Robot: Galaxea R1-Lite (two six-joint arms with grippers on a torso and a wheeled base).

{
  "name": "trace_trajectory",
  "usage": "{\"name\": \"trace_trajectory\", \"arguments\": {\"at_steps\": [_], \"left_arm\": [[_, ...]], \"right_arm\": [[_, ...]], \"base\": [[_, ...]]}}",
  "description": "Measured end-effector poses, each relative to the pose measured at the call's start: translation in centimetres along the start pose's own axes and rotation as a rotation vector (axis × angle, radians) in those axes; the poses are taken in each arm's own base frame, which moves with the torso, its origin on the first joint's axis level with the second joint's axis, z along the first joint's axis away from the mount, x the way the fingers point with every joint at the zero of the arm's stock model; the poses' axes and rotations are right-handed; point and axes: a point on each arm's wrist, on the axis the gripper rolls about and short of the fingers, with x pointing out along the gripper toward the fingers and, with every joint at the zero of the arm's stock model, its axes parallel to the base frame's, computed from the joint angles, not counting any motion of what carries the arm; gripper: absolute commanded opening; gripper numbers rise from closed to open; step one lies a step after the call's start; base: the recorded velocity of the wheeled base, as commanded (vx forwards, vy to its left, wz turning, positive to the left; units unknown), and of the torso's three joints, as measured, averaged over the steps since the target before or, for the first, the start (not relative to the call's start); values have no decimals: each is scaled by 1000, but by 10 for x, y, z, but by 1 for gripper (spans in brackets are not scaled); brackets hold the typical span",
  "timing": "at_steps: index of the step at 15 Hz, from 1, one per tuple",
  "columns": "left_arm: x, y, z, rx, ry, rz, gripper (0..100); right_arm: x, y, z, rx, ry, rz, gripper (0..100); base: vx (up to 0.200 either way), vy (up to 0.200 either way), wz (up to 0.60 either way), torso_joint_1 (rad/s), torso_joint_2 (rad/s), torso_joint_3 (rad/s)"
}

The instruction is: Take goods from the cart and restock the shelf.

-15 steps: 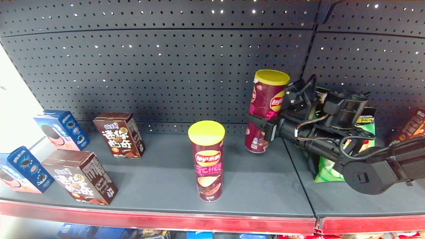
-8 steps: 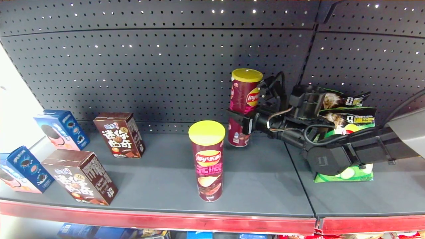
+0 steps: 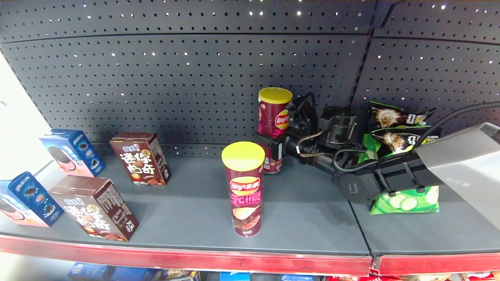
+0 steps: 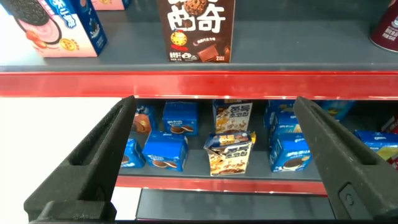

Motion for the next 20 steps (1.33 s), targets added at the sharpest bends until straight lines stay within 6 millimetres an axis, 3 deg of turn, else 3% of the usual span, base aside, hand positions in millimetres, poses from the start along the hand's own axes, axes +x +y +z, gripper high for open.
{"name": "trace_trajectory", "arguments": {"at_steps": [20], "left_arm": [[0,0,0,0,0,0,100]], "right_arm": [[21,-2,-30,13,29,11,0]], "base": [[0,0,0,0,0,0]]}}
